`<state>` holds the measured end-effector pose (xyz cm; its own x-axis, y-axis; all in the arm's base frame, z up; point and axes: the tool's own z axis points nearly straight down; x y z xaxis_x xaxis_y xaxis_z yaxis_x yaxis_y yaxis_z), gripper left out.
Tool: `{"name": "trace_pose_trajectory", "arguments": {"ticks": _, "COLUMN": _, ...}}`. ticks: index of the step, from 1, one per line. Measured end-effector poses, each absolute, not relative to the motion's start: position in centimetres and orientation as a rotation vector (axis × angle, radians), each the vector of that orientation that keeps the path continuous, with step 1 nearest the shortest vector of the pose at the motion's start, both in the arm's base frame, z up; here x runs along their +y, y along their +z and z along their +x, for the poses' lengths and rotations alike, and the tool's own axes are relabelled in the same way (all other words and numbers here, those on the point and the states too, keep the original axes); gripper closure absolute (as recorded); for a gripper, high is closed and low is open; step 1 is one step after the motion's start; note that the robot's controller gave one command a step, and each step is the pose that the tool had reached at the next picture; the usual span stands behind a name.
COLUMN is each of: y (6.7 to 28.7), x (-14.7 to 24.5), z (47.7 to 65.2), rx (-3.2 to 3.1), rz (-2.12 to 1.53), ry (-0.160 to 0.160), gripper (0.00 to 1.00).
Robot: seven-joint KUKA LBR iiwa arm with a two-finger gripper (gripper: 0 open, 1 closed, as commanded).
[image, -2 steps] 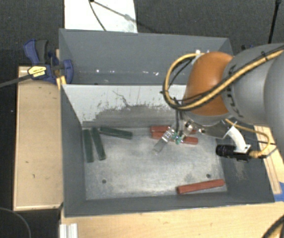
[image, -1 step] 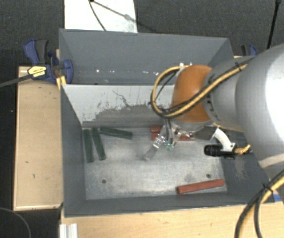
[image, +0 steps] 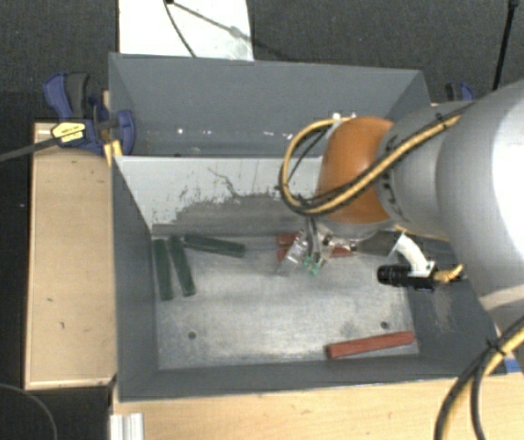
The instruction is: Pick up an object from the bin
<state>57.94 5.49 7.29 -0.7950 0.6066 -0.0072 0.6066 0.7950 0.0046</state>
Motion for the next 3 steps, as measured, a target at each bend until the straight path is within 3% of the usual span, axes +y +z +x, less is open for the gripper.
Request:
{"name": "trace_pose_trajectory", "arguments": {"ticks": 1, "y": 14.1, "x": -4.2, "z": 58.1, "rx": 2.931, "rz": 1.109, "ry": -0.002, "gripper": 1.0}}
{"name": "trace_pose_trajectory", "arguments": {"ticks": 2, "y": 22.2, "x": -1.6, "z": 58.3, "rx": 3.036, "rz": 0.772, "ry": 0.003, "gripper": 1.0}}
{"name": "trace_pose_trajectory", "arguments": {"ticks": 3, "y": 22.7, "x": -3.2, "z": 54.1, "rx": 3.096, "rz": 0.525, "ry": 0.0, "gripper": 1.0}}
